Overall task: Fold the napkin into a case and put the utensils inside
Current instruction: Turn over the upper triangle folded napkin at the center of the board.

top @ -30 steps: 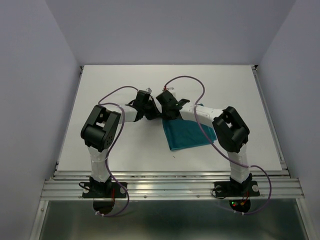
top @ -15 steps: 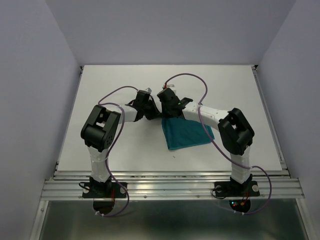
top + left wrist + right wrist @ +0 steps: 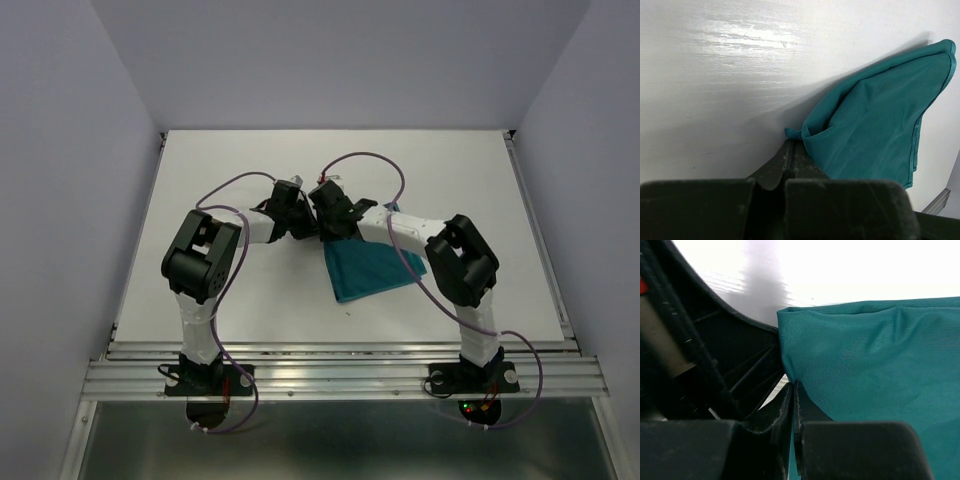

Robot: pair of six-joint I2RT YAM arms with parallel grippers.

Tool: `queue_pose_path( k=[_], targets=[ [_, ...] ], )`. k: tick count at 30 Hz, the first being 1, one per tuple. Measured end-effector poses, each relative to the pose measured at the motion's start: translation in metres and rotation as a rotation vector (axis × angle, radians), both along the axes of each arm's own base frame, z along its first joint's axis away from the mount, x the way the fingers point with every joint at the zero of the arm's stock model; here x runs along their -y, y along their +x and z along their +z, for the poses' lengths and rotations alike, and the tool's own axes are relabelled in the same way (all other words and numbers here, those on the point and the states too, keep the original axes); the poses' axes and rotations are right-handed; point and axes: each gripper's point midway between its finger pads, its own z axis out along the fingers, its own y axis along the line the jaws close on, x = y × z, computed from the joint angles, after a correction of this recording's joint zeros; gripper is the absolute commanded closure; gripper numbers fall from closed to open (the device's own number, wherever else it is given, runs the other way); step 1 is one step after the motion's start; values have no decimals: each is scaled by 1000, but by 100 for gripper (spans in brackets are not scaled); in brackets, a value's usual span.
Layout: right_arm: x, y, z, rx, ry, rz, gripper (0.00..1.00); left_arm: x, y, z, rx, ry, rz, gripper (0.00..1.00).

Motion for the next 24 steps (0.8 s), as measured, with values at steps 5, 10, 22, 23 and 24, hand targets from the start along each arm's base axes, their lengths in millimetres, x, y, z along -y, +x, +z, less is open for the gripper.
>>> queue_pose_path(
  k=[5,10,22,23,24],
  targets=[
    [0,0,-17,-25,-22,2,86,-2,1,0,2,10,9,100],
    [0,-1,-22,-32,-28,3,68,-12,-1,1,-5,55,32,100],
    [24,-3,33,70,5,-35,51,-43,-12,13,-30,178,99,79],
    [33,-4,47,93,22,-51,51,-44,-13,15,-29,177,102,70],
    [44,-3,57,113,36,-71,51,-44,-12,18,-22,173,104,52]
  ],
)
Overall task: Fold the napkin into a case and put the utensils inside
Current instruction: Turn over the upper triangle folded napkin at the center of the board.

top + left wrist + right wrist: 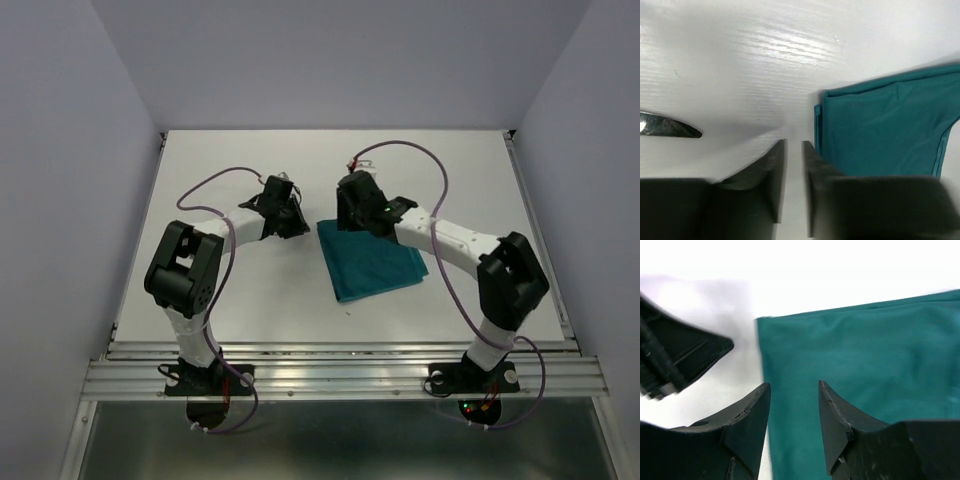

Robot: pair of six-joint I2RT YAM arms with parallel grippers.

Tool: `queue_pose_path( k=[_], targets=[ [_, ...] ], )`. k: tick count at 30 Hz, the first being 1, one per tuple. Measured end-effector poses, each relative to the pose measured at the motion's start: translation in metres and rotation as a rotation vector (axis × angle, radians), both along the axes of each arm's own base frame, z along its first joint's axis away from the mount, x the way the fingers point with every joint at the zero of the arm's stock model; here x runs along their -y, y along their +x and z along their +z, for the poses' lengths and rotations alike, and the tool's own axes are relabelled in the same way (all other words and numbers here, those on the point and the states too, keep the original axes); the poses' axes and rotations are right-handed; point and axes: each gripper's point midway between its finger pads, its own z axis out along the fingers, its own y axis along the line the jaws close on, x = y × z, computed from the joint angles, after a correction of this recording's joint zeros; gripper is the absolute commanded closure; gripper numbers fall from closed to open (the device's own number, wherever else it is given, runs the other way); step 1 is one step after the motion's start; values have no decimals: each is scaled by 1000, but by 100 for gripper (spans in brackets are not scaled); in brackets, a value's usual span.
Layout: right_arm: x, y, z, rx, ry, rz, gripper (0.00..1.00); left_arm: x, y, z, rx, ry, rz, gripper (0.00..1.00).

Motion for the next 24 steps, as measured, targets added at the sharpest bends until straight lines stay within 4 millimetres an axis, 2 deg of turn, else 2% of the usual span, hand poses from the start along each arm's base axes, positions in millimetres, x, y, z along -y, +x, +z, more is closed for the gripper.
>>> queue_pose_path(
  k=[3,5,6,9,11,13,17,19,20,24],
  targets=[
    [41,8,16,29,30,-85,52,4,0,8,11,-24,-1,32],
    [77,18,14,23,43,-161,52,9,0,11,16,-40,-7,31],
    [104,24,6,4,44,-217,52,14,-2,11,19,-43,-18,30],
    [162,32,-18,-58,28,-346,52,27,-8,10,13,-53,-47,32],
    [190,31,-33,-99,19,-406,53,36,-7,6,6,-56,-62,38],
    [204,31,-43,-126,7,-438,54,43,-7,-2,-9,-54,-70,46],
    [210,30,-68,-171,-37,-453,61,49,0,-10,-21,-58,-64,56],
    [210,28,-82,-201,-62,-451,70,51,4,-12,-24,-63,-59,66],
    [211,26,-89,-217,-73,-453,76,51,5,-13,-24,-62,-58,76],
    [211,28,-96,-223,-75,-460,84,54,12,-17,-25,-70,-52,100]
  ],
)
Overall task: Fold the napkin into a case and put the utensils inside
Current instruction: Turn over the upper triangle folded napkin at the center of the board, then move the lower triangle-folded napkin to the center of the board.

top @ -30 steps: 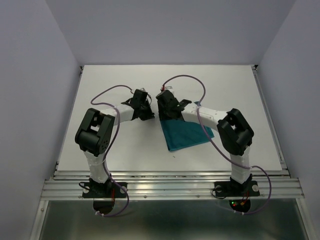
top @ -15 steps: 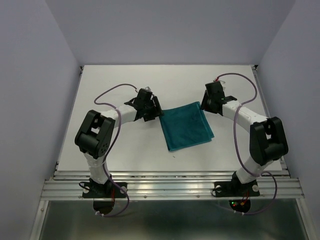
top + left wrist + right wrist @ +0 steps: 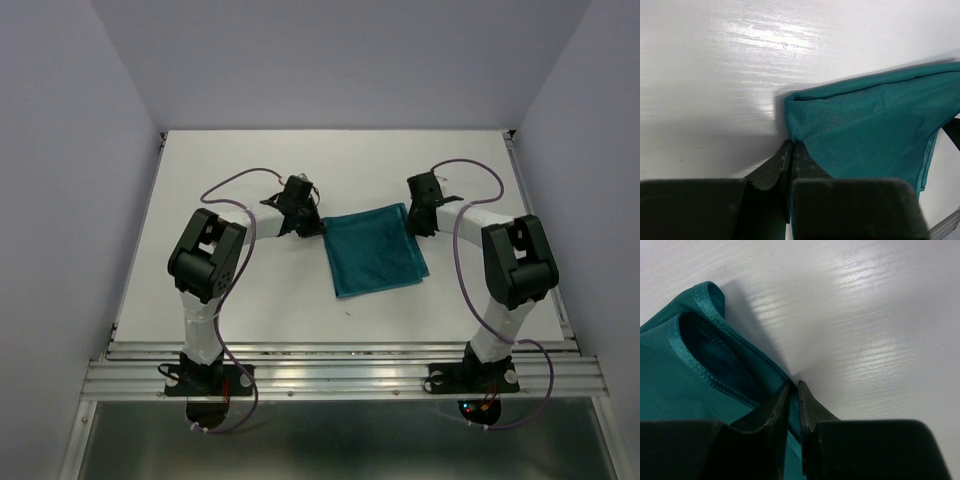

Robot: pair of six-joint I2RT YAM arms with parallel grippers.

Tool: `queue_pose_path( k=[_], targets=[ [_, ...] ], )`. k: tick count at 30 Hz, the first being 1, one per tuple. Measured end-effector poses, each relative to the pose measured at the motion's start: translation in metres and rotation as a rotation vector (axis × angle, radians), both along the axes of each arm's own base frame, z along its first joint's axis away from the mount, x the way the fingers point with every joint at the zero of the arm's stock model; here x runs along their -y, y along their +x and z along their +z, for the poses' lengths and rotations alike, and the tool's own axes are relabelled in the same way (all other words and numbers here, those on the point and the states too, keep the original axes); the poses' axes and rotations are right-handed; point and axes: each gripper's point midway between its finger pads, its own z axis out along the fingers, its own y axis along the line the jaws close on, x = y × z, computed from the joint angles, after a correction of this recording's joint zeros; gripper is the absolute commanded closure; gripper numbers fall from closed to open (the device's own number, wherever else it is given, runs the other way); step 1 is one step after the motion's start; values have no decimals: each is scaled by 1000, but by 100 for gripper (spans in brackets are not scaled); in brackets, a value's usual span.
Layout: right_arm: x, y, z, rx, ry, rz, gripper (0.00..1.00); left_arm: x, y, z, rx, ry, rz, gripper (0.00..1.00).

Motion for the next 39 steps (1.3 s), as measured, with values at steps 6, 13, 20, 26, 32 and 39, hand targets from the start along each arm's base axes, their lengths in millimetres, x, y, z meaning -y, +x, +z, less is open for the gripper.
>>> queue_pose_path(
  k=[6,13,20,26,32,39],
  targets=[
    [-1,-3,-1,34,29,-11,88,0,1,0,3,1,-2,100],
    [-2,-54,-3,19,87,-15,89,-1,2,0,13,10,-15,100],
    [-3,-99,0,-25,113,-13,80,-11,-23,0,-3,41,-44,82],
    [1,-83,35,34,83,-24,76,-14,-29,7,2,67,-72,48],
    [-20,-40,92,161,144,43,83,-19,-20,25,33,120,-60,95],
    [-55,-22,82,115,218,139,97,0,2,61,116,98,-80,100]
  ],
)
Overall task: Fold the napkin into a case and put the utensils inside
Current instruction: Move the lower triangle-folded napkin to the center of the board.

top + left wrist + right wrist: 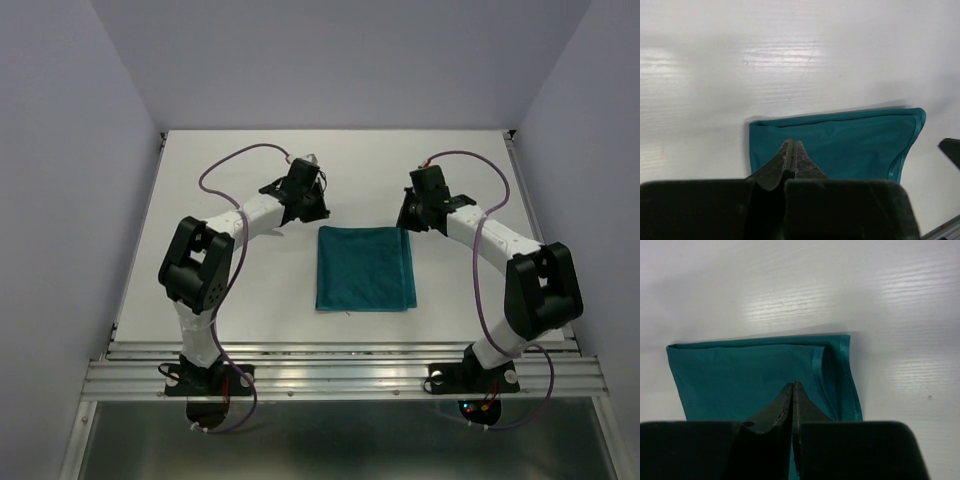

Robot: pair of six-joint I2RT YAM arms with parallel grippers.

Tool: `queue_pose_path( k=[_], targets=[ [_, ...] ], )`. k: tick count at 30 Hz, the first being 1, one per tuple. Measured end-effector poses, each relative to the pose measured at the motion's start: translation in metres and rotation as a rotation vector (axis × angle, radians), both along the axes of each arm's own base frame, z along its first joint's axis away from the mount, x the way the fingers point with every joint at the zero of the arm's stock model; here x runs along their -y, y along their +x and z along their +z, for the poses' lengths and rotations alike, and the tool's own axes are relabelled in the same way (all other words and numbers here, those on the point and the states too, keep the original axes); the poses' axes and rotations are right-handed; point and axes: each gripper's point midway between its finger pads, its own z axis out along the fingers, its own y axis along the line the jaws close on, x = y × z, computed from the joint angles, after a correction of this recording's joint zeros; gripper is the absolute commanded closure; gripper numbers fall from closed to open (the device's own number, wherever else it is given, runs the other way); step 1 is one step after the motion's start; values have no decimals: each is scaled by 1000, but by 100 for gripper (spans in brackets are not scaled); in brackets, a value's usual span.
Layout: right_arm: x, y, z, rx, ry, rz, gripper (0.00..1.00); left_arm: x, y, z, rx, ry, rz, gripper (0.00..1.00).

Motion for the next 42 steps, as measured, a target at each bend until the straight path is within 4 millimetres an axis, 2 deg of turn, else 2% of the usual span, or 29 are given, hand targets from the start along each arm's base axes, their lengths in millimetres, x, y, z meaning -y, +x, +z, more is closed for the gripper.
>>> queue_pose_path(
  k=[4,7,12,17,26,30,31,33,35,36,38,40,42],
  targets=[
    [-12,-4,-22,-62,19,40,98,13,10,4,19,-14,-31,100],
    [-14,-5,-33,-92,14,47,97,18,13,-16,-12,9,-56,100],
    [-8,-2,-50,-123,-25,22,96,12,4,-57,-102,61,-73,100],
    [2,5,-72,-141,-79,-44,95,13,7,-58,-98,63,-88,100],
    [6,16,-78,-98,-80,-104,95,14,10,-58,-85,70,-95,100],
    [10,10,-68,-75,-77,-108,92,11,13,-58,-73,88,-89,100],
    [12,8,-59,-57,-74,-112,91,10,13,-57,-71,95,-86,100],
    [13,6,-45,-28,-68,-113,89,7,13,-55,-66,107,-79,100],
    [16,3,-21,23,-56,-117,88,4,14,-46,-51,116,-71,100],
    [18,1,-8,53,-47,-119,86,2,14,-37,-37,118,-64,100],
    [20,-7,3,81,-38,-117,85,0,15,-20,-9,109,-56,100],
    [26,-23,3,68,-41,-114,82,-1,16,7,42,86,-47,100],
    [32,-47,-9,20,-50,-111,81,-2,15,25,77,68,-42,97]
  ],
)
